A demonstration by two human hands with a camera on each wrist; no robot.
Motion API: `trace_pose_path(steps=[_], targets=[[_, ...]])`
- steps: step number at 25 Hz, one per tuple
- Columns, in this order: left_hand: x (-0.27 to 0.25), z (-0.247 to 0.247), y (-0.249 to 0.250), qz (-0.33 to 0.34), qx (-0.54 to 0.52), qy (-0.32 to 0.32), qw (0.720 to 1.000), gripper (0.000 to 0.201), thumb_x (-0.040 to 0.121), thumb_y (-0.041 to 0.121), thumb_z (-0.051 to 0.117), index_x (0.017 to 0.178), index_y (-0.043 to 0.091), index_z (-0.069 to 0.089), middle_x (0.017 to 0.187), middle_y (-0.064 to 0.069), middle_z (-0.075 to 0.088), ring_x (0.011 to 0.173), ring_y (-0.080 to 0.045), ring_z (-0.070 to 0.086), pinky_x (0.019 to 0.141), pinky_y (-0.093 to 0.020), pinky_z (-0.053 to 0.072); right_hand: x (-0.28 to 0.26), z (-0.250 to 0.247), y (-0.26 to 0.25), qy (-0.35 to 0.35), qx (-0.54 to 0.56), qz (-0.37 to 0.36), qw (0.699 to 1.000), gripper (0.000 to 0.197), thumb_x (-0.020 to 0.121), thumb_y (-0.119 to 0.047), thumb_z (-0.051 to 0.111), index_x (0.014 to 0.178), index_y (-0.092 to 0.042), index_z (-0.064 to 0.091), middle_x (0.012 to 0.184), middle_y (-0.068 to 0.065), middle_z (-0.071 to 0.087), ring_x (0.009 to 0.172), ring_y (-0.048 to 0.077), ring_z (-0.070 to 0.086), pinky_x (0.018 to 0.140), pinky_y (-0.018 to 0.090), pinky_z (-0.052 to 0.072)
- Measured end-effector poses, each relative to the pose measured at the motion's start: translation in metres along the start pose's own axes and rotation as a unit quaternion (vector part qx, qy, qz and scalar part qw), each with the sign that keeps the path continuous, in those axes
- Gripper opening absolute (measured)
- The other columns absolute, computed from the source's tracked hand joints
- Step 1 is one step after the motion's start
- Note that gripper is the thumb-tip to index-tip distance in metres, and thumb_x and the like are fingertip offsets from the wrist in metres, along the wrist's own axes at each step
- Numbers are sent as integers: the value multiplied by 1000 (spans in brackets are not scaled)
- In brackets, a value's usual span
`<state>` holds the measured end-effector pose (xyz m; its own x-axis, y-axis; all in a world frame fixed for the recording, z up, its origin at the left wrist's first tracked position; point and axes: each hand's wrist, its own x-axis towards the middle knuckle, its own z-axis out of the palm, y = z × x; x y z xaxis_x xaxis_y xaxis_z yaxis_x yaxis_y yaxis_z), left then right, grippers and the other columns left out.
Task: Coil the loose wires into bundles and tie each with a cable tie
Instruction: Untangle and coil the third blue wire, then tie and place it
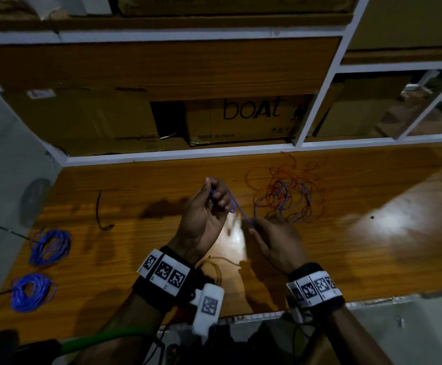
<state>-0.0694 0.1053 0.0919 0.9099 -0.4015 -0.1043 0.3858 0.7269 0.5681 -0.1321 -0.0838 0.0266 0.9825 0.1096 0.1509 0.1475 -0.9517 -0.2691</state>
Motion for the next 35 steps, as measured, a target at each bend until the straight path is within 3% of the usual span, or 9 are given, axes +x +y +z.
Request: trace_pose_path(steps=[5,8,10,12,14,16,21,32,35], targets=[[14,-19,-16,96,164,46,981,23,109,27,32,103,13,48,113,-12,71,91,-20,66,75,-25,51,-14,6,-1,-85,92,-64,990,45,92,-23,38,133,-38,50,109,-1,67,95,24,62,70,35,44],[11,-30,-34,71,385,1,920,33,110,31,26,124,8,45,131,0,67,111,-18,68,89,-29,53,-15,6,-1,-95,65,-82,990,49,97,-24,36,143,-42,41,119,-3,62,104,21,57,78,42,50],[6,-36,-44,42,478,-23,877,32,111,30,27,126,7,44,118,5,71,106,-13,69,88,-34,55,-12,1,0,-96,55,-89,990,52,96,-21,38,143,-42,39,122,-4,60,104,20,57,78,41,50],[4,-46,-51,49,572,-37,818,24,110,29,32,114,8,44,83,4,66,74,-14,66,67,-40,52,-7,-4,1,-79,71,-103,989,51,94,-18,39,141,-38,42,125,-7,60,103,16,58,76,37,50],[2,-54,-52,59,695,-80,712,19,109,32,34,108,14,40,62,2,50,49,-18,46,51,-40,37,-5,-5,1,-70,76,-111,989,40,92,-18,38,128,-32,49,113,-6,61,97,18,59,71,36,46],[-2,-59,-51,69,775,-136,614,18,107,35,32,109,17,38,63,-2,54,50,-23,47,47,-42,38,-4,-2,2,-71,68,-118,988,26,92,-21,38,113,-27,52,104,-4,57,94,20,58,70,34,43],[-10,-60,-43,116,848,-131,500,25,105,33,35,108,13,51,75,-12,62,61,-36,57,55,-48,49,1,1,11,-43,98,-123,987,20,101,-36,37,104,-26,54,95,-5,51,84,18,54,65,36,42],[-7,-66,-31,45,876,-134,460,41,104,54,27,81,24,43,70,-1,50,65,-28,52,59,-39,40,18,7,17,-10,-18,-46,999,37,100,-59,35,101,-28,56,97,-3,60,86,23,61,61,29,30],[-8,-74,-31,-12,859,-122,497,48,103,54,28,69,24,42,63,2,46,58,-22,46,56,-38,37,15,19,13,-51,-47,17,997,59,94,-72,27,111,-29,63,111,0,63,99,26,62,64,30,36]])
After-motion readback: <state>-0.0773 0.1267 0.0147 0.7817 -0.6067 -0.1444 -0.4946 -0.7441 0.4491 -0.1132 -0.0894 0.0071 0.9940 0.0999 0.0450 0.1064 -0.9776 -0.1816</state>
